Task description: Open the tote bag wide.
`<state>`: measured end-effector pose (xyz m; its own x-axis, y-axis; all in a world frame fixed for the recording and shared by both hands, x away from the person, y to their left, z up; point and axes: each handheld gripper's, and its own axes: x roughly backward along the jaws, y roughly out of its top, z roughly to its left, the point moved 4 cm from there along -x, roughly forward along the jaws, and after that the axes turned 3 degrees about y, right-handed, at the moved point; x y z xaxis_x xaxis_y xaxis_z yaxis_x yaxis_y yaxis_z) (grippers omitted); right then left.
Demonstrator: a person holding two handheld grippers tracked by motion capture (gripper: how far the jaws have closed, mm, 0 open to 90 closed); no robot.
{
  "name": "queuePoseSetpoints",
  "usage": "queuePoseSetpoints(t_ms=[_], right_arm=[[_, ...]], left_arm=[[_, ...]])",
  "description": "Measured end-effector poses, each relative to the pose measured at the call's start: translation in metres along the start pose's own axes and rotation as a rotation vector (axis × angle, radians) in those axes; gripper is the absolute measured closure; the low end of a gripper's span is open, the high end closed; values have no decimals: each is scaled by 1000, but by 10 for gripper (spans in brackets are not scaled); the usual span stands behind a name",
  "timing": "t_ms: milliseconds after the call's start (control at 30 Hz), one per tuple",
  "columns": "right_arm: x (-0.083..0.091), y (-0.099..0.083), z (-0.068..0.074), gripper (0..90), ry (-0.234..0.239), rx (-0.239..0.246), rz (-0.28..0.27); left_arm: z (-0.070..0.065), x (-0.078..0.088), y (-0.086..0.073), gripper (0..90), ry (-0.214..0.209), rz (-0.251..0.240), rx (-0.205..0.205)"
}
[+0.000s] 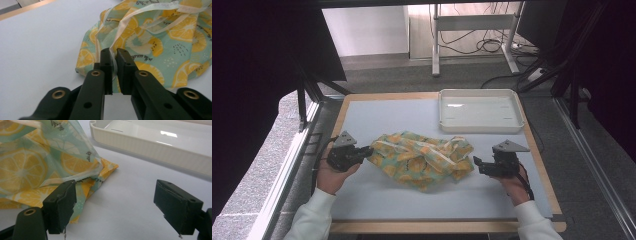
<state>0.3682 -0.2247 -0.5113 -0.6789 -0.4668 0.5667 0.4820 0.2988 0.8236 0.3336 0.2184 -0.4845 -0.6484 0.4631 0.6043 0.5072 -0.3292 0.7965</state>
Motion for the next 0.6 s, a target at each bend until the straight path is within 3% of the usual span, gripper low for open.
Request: queuePoseSetpoints(t_ms=[200, 500, 600], right_arm=[[1, 0, -2, 184, -5, -7, -2], [15, 12, 0, 220, 9, -5, -32], [24, 20, 7, 229, 52, 16, -52]], left_arm=[[-3, 0, 1, 873, -13, -6, -14], [-1, 0, 0, 887, -14, -9, 0], [-1, 0, 0, 889, -13, -11, 2]])
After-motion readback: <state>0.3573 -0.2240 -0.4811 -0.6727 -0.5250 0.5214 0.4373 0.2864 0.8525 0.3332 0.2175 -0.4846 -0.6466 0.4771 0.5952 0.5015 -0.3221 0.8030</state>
